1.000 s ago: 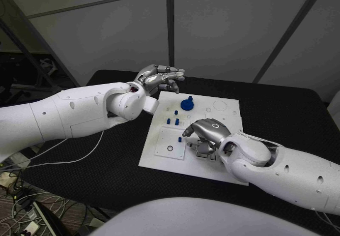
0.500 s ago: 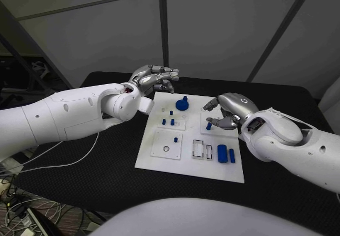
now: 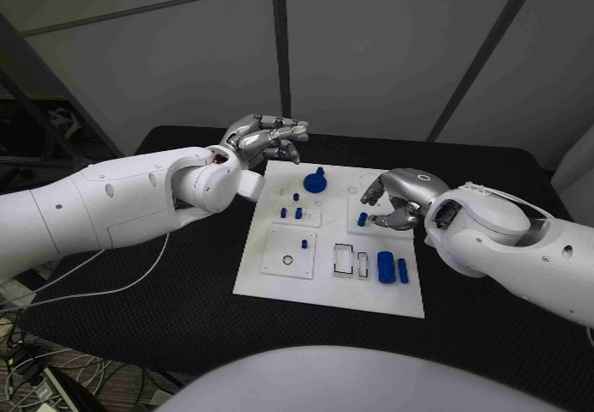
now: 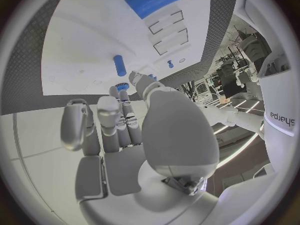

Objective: Assemble the parts on the task board

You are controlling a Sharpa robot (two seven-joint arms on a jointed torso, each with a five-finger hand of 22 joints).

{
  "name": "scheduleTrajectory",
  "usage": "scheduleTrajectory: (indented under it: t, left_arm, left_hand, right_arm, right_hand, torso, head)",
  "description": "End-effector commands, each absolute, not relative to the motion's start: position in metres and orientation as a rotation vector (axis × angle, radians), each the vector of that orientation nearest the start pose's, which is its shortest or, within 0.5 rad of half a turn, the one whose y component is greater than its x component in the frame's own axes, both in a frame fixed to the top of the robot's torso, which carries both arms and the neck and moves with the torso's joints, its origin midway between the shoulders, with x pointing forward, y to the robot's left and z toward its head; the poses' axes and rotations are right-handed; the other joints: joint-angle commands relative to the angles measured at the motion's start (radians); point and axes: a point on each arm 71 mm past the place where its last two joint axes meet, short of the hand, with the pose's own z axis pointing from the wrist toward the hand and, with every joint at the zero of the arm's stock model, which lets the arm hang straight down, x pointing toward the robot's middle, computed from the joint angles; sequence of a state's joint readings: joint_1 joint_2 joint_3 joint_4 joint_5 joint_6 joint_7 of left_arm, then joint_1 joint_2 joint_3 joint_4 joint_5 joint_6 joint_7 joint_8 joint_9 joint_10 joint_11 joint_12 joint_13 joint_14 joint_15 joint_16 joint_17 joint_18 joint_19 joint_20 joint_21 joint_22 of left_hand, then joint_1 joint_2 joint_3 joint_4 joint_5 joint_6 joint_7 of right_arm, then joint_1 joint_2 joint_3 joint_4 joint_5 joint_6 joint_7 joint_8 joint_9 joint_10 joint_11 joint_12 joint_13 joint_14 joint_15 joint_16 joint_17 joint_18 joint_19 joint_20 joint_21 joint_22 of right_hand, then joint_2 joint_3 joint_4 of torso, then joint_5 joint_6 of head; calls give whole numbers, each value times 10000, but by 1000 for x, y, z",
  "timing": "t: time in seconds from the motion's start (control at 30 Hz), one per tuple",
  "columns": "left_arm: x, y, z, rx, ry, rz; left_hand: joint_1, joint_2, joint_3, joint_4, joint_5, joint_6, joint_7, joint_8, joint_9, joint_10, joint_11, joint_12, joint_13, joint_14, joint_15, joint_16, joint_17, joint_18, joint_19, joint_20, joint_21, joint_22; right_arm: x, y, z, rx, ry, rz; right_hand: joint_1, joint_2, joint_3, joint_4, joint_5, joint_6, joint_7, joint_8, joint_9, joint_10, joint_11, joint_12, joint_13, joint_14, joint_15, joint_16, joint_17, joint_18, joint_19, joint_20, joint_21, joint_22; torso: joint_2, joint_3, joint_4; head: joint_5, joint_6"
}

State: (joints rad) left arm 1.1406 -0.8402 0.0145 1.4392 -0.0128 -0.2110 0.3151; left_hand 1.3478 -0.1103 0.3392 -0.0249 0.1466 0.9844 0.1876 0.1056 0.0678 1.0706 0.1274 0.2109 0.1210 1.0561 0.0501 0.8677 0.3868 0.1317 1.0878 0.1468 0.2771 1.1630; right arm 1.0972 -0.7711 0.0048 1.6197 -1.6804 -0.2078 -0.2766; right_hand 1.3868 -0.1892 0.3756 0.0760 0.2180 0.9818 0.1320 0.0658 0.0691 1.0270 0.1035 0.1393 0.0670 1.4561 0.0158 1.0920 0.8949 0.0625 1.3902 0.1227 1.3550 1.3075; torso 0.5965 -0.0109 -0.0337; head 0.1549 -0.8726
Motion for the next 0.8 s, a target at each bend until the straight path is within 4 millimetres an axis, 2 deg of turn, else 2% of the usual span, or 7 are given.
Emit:
scheduleTrajectory:
  t: [0.03, 0.17, 0.37, 0.47, 0.8]
  left_arm:
    - [499, 228, -197, -11846, 14845, -15534]
    - [499, 228, -197, -11842, 14846, -15544]
    - [499, 228, -197, -11834, 14851, -15564]
    - [499, 228, -197, -11838, 14851, -15555]
    - [499, 229, -197, -11843, 14838, -15534]
  left_hand:
    - [33, -6, -29, -8, 24, -21, 68, 15, 4, -64, -6, 56, 14, -18, 18, -45, -11, 489, 72, 29, -65, -12]
    - [33, -6, -29, -8, 24, -21, 68, 15, 4, -64, -6, 56, 14, -18, 18, -45, -11, 489, 72, 29, -65, -12]
    - [33, -6, -29, -8, 24, -21, 68, 15, 4, -64, -6, 56, 14, -18, 18, -45, -11, 489, 72, 29, -65, -12]
    - [34, 2, -50, -6, 22, -36, 71, 23, 3, -82, -2, 74, 12, -22, 22, -46, -37, 488, 78, 32, -78, -25]
    - [34, 2, -50, -6, 22, -36, 71, 23, 3, -82, -2, 74, 12, -22, 22, -46, -37, 488, 78, 32, -78, -25]
  right_arm:
    - [452, -137, -215, -3596, 18017, 5539]
    - [454, -131, -218, -3646, 18094, 5518]
    - [459, -126, -220, -3700, 18066, 5362]
    - [460, -125, -221, -3719, 18087, 5294]
    - [461, -124, -225, -3972, 18256, 4974]
  right_hand:
    - [71, -32, -51, -1, -26, 12, -57, 31, 14, -41, -26, 74, 11, 71, -34, 34, -32, 80, 29, -70, -42, 26]
    - [104, 6, -48, -2, -18, 8, -47, 27, 13, -31, -33, 101, 11, 66, -46, 24, -55, 82, 26, -70, -52, 14]
    - [251, 195, 39, -10, 31, 100, -32, 56, 27, 82, -61, 234, 9, 84, -70, 66, -46, 71, 76, -93, -20, 54]
    - [297, 261, 103, -9, 53, 173, -6, 77, 37, 213, -91, 311, 13, 94, -90, 92, -39, 55, 130, -110, 32, 115]
    - [364, 332, 244, -17, 68, 533, 90, 197, 88, 409, -147, 386, -2, 108, -143, 140, -39, 5, 276, -154, 187, 296]
  torso:
    - [5, 6, 2]
    - [2, 7, 3]
    - [-3, 2, 4]
    - [-7, 9, 0]
    - [-13, 8, -9]
  head:
    - [-9, 0]
    - [-2, 0]
    - [-4, 0]
    - [49, 0]
    - [49, 0]
